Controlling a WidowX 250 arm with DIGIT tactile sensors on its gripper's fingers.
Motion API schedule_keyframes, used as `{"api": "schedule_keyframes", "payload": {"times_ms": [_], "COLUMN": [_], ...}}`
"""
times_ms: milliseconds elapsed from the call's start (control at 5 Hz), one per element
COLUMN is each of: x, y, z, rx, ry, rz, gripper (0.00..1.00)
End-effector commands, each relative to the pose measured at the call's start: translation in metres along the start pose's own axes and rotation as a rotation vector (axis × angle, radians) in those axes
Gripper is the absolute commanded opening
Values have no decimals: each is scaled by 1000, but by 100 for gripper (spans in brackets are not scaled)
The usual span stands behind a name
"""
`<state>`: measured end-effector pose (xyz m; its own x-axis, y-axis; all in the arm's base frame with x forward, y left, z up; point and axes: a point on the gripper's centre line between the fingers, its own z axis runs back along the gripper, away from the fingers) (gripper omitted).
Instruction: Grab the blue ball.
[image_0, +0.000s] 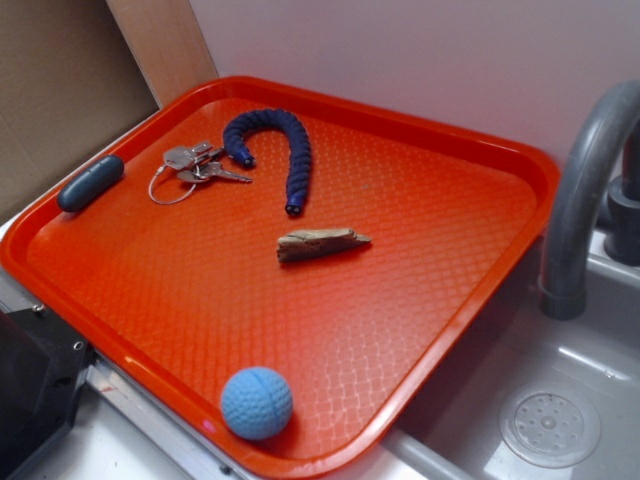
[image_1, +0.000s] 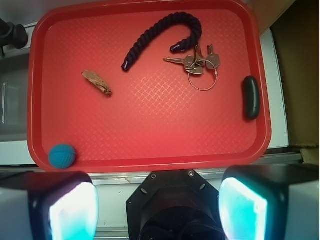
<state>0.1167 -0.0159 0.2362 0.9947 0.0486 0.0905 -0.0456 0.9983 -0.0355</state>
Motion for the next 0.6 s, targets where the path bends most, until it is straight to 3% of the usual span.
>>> {"api": "schedule_keyframes", "payload": {"times_ms": [0,200,400], "x": [0,-1,-11], "y": [0,-48,-77], "z": [0,-29,-53], "rx": [0,-171,-350], "ry": [0,25,39], "rz": [0,-61,-110], "gripper": [100,100,100]}}
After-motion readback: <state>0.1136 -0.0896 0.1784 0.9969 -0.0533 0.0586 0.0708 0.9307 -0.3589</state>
